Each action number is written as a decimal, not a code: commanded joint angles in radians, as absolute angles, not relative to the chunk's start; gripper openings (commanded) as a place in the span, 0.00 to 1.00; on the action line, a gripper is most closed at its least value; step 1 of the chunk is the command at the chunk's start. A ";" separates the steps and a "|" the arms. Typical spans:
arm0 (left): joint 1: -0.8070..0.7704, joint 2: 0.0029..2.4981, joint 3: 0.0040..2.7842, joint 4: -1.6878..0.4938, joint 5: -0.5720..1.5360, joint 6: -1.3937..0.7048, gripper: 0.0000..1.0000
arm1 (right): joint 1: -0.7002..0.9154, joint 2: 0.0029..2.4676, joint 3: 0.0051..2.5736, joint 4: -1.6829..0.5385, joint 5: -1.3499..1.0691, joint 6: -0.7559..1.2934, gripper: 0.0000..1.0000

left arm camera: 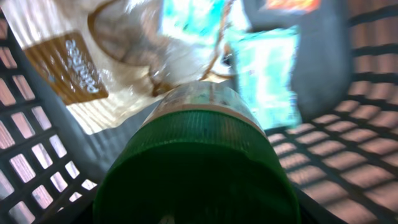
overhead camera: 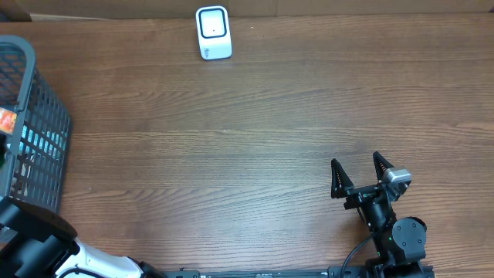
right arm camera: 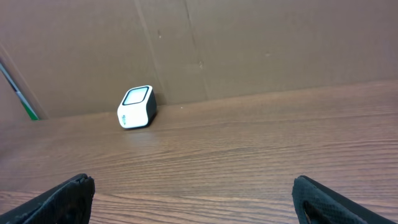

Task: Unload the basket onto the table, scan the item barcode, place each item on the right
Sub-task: 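Lower the left gripper into the basket and grasp the green-capped jar, then lift the jar and carry it to the scanner with the left gripper, then set the jar down on the table and open the left gripper, then reach into the basket and grasp the Kleenex tissue pack with left gripper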

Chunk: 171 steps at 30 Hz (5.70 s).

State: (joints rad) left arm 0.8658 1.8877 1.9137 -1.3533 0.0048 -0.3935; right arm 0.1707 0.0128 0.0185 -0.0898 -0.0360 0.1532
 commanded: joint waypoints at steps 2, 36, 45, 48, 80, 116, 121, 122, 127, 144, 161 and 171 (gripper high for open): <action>0.850 1.882 2.132 -1.419 0.099 -0.382 0.41 | 0.167 0.003 0.008 -0.083 -0.027 0.150 1.00; -0.128 1.825 2.536 -1.689 0.068 -0.280 0.40 | 0.167 0.003 0.008 -0.083 -0.027 0.150 1.00; -0.252 1.863 2.212 -1.631 0.070 -0.284 0.35 | 0.167 0.003 0.008 -0.084 -0.027 0.150 1.00; -0.279 1.863 2.091 -1.559 0.071 -0.294 0.36 | 0.167 0.003 0.008 -0.084 -0.027 0.150 1.00; -0.330 1.865 1.418 -1.030 0.020 -0.397 0.40 | 0.167 0.003 0.008 -0.083 -0.027 0.150 1.00; -0.335 1.865 1.351 -0.937 0.060 -0.397 0.89 | 0.167 0.003 0.008 -0.083 -0.027 0.150 1.00; -0.327 1.864 1.378 -0.960 0.060 -0.397 1.00 | 0.167 0.003 0.008 -0.084 -0.027 0.150 1.00; -0.322 1.864 1.406 -0.983 0.059 -0.396 1.00 | 0.167 0.003 0.008 -0.083 -0.027 0.150 1.00; -0.310 1.864 1.584 -1.117 0.048 -0.370 1.00 | 0.167 0.003 0.008 -0.083 -0.027 0.150 1.00; -0.088 1.862 2.495 -1.672 -0.011 -0.336 1.00 | 0.167 0.003 0.008 -0.083 -0.027 0.150 1.00; 0.592 1.786 2.641 -1.689 0.034 -0.388 1.00 | 0.167 0.003 0.008 -0.083 -0.027 0.150 1.00; 0.886 1.824 2.494 -1.679 0.038 -0.461 0.98 | 0.167 0.003 0.008 -0.083 -0.027 0.150 1.00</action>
